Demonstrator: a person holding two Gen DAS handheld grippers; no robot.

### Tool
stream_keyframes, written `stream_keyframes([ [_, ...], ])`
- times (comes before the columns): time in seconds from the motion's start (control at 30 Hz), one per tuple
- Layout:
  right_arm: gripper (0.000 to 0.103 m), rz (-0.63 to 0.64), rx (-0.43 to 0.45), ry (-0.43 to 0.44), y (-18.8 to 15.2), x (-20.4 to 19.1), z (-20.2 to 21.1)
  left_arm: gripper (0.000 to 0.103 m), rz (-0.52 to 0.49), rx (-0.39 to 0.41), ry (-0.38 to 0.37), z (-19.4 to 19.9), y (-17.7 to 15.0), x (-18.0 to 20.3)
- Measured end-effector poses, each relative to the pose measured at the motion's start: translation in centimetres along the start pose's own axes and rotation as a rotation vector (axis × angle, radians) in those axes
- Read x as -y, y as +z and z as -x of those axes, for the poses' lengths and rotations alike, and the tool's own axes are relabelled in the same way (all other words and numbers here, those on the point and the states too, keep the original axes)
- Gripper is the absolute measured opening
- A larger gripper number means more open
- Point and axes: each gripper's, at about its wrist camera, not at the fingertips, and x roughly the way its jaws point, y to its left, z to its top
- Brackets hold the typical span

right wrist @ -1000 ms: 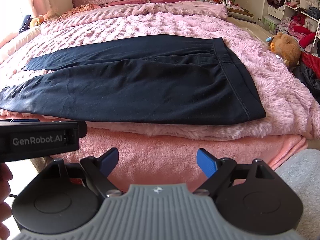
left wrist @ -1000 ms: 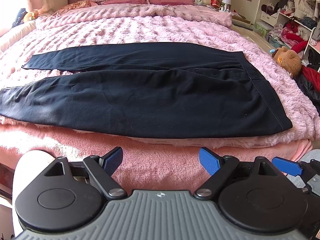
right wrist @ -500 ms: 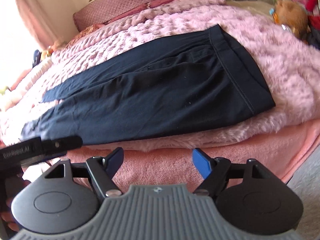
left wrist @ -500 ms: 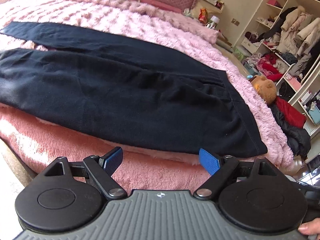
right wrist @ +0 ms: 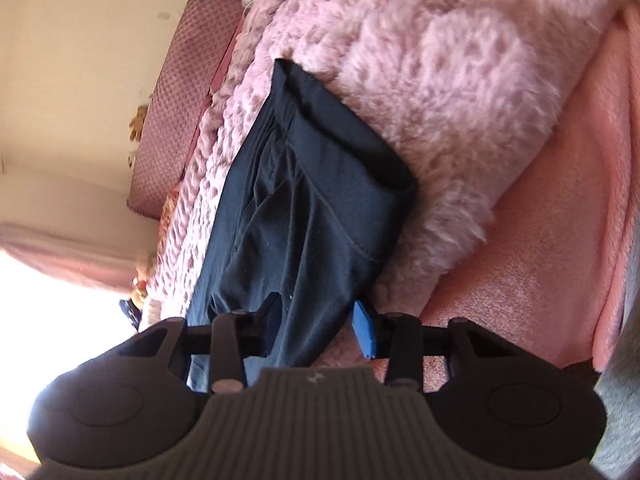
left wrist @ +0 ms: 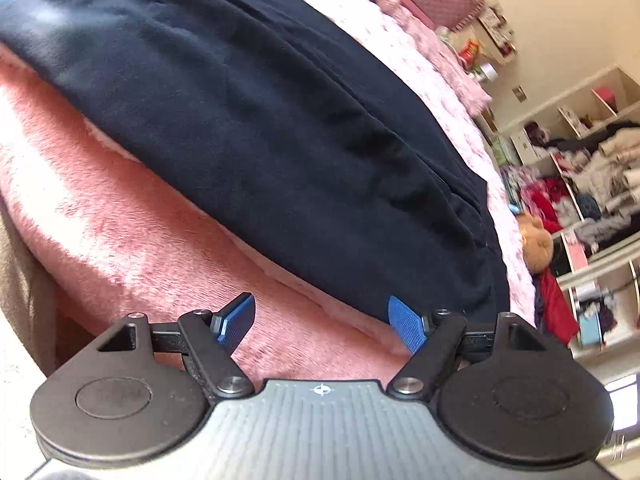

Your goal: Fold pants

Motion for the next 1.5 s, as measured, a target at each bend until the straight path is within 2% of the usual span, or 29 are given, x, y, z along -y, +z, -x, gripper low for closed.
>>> stream_keyframes([
  [0.07, 0.036, -0.049, 0.001, 0.01, 0.1, 0.8, -0.1, 0.087, 0.132, 0.028, 0.02, -0.1, 0.5, -2.1],
  [0.1, 0.036, -0.055, 0.003, 0.008, 0.1, 0.9, -0.2, 0.087, 0.187, 0.028, 0.001, -0.2, 0.7, -3.1],
  [0.17, 0.036, -0.065, 0.011, 0.013, 0.2, 1.1, -0.2, 0.087, 0.32, 0.021, -0.079, -0.4, 1.1, -5.4],
  [0.23, 0.04, -0.094, 0.03, 0.03, 0.2, 1.5, 0.0, 0.079, 0.42, 0.054, -0.147, -0.3, 1.0, -7.0],
  [0.27, 0.043, -0.11, 0.04, 0.045, 0.3, 1.7, 0.2, 0.075, 0.45, 0.092, -0.16, -0.1, 1.0, -7.6],
  [0.33, 0.043, -0.124, 0.054, 0.068, 0.3, 2.0, 0.4, 0.065, 0.476, 0.128, -0.165, 0.1, 1.1, -8.3],
  [0.47, 0.043, -0.106, 0.068, 0.096, 0.3, 1.8, 0.6, 0.059, 0.517, 0.15, -0.247, -0.4, 1.2, -9.1],
  [0.57, 0.043, -0.106, 0.064, 0.109, 0.5, 1.9, 0.6, 0.057, 0.55, 0.179, -0.208, -0.9, 1.5, -9.2],
  [0.63, 0.043, -0.12, 0.059, 0.098, 1.0, 2.0, 0.3, 0.053, 0.579, 0.203, -0.208, -1.0, 1.6, -9.3],
  [0.67, 0.043, -0.127, 0.058, 0.094, 1.1, 2.1, 0.2, 0.05, 0.578, 0.21, -0.204, -0.9, 1.6, -9.3],
  [0.7, 0.043, -0.13, 0.057, 0.091, 1.2, 2.1, 0.2, 0.043, 0.57, 0.215, -0.199, -0.8, 1.7, -9.2],
  [0.73, 0.041, -0.123, 0.067, 0.089, 1.2, 2.1, 0.3, 0.031, 0.567, 0.219, -0.189, -0.7, 1.6, -9.1],
  [0.83, 0.026, -0.073, 0.098, 0.068, 0.9, 1.6, 0.9, 0.014, 0.563, 0.227, -0.152, -0.6, 1.6, -8.4],
  [0.87, 0.02, -0.064, 0.103, 0.063, 0.9, 1.5, 1.0, 0.013, 0.55, 0.231, -0.145, -0.5, 1.6, -8.2],
  [0.97, 0.01, -0.058, 0.111, 0.068, 0.9, 1.5, 1.0, 0.009, 0.467, 0.253, -0.108, 0.1, 1.5, -7.1],
  [1.07, 0.004, -0.024, 0.129, 0.072, 0.9, 0.8, 0.9, 0.004, 0.386, 0.278, -0.085, 0.7, 1.4, -5.7],
  [1.13, 0.002, -0.001, 0.136, 0.083, 1.0, 0.2, 0.7, 0.003, 0.347, 0.294, -0.089, 1.1, 1.4, -4.9],
  [1.3, 0.0, 0.017, 0.143, 0.14, 1.6, -0.6, 0.9, 0.002, 0.238, 0.345, -0.023, 2.0, 1.8, -2.2],
  [1.5, 0.0, 0.075, 0.163, 0.192, 2.2, -2.2, 1.0, 0.002, 0.176, 0.407, 0.005, 2.2, 2.7, 0.3],
])
